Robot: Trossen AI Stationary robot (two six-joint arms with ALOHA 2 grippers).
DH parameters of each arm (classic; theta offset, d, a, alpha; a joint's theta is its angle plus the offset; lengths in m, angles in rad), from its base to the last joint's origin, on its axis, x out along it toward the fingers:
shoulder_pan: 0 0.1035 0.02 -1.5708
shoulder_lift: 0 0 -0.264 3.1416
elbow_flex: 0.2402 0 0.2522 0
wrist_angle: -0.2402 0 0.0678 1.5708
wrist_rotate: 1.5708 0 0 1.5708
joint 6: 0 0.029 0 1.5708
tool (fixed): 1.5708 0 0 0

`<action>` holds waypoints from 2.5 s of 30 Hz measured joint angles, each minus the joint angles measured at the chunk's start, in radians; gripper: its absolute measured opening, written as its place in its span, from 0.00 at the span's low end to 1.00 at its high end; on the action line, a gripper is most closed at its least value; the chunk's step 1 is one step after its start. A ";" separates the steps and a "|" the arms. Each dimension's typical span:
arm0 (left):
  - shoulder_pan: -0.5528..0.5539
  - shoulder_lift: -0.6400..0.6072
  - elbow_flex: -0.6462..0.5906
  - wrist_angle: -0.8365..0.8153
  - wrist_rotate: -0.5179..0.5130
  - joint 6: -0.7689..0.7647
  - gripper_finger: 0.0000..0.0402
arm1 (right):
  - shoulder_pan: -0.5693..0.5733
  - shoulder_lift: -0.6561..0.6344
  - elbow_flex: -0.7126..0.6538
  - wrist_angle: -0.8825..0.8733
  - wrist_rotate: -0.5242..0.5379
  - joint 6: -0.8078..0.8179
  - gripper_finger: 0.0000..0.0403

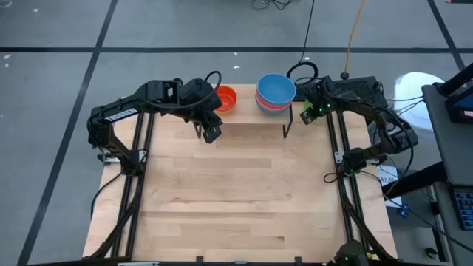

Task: Place and stack bowls onto a shelf
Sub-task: Stack the transparent green bowl on top of the transparent orange bowl on the shelf

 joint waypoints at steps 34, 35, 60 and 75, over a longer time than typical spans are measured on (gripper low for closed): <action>-0.034 0.000 0.000 0.000 0.001 -0.021 0.17 | 0.022 0.120 0.000 0.139 0.004 -0.033 0.12; -0.034 0.000 0.000 0.000 0.002 -0.021 0.17 | 0.022 0.120 0.000 0.138 0.004 -0.040 0.10; -0.034 0.000 0.000 -0.003 0.000 -0.008 0.17 | 0.181 -0.502 -0.001 -0.339 0.133 -0.009 0.00; -0.046 0.000 0.000 -0.111 -0.001 0.132 0.17 | 0.472 -0.893 -0.001 -0.729 -0.127 0.044 0.00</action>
